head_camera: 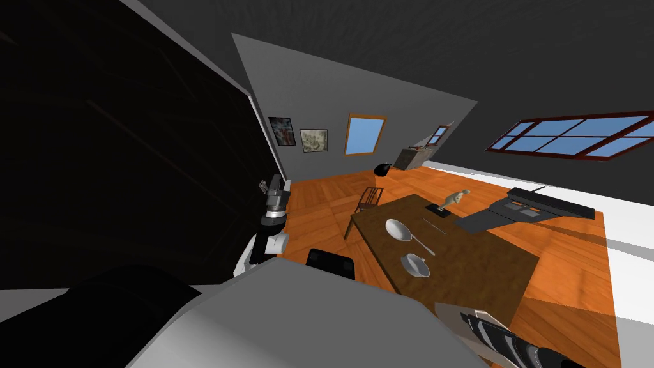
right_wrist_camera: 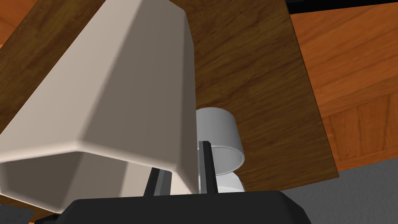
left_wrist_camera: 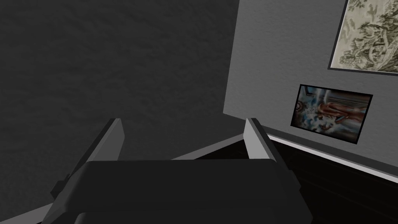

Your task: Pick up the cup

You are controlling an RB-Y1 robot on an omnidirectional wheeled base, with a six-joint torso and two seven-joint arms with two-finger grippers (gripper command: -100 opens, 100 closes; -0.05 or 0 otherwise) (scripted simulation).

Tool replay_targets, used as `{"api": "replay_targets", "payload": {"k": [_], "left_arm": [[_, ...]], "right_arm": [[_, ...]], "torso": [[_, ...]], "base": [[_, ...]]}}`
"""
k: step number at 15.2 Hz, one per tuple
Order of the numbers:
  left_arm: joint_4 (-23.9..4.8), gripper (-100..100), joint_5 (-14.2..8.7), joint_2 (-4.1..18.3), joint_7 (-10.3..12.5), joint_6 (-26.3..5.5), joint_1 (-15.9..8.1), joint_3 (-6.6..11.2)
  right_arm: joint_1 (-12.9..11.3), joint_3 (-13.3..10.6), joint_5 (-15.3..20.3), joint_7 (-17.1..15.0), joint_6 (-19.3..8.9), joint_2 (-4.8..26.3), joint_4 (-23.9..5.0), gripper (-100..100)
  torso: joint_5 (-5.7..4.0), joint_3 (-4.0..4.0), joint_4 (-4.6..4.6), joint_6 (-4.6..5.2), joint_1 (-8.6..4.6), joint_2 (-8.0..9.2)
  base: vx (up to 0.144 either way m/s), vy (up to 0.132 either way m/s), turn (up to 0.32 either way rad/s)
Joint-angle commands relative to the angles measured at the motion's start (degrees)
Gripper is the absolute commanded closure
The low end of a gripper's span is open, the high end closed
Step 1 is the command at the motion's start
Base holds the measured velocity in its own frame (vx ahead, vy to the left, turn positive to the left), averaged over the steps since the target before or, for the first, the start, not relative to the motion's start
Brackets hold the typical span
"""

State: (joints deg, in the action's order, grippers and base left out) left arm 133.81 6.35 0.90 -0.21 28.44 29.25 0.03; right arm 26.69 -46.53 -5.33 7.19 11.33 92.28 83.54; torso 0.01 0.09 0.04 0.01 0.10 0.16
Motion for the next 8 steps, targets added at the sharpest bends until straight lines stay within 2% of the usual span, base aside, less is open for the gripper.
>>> {"api": "replay_targets", "payload": {"k": [1, 2, 3, 7, 8], "left_arm": [[0.0, 0, 0.0, 0.0, 0.0, 0.0, 0.0, 0.00], [0.0, 0, 0.0, 0.0, 0.0, 0.0, 0.0, 0.00], [0.0, 0, 0.0, 0.0, 0.0, 0.0, 0.0, 0.00], [0.0, 0, 0.0, 0.0, 0.0, 0.0, 0.0, 0.00], [0.0, 0, 0.0, 0.0, 0.0, 0.0, 0.0, 0.00]], "right_arm": [[0.0, 0.0, 0.0, 0.0, 0.0, 0.0, 0.0, 100], [0.0, 0.0, 0.0, 0.0, 0.0, 0.0, 0.0, 100], [-0.9, -0.7, -0.2, -0.7, 0.4, 1.9, 0.7, 100], [-0.9, -0.7, -1.1, -1.1, 0.7, 5.0, 2.5, 100], [-0.5, -0.4, -1.0, -0.7, 0.3, 4.0, 2.4, 100]], "torso": [[0.00, 0.00, 0.00, 0.00, 0.00, 0.00], [0.00, 0.00, 0.00, -0.01, 0.00, 0.01], [0.00, 0.01, 0.00, -0.02, 0.00, 0.01], [0.12, 0.10, 0.04, 0.00, 0.28, 0.16], [0.15, 0.10, 0.05, -0.03, 0.31, 0.17]], "base": [[0.000, 0.000, 0.000], [0.000, 0.000, 0.000], [-0.017, 0.021, -0.064], [-0.031, 0.045, -0.071], [-0.018, 0.027, -0.022]]}}
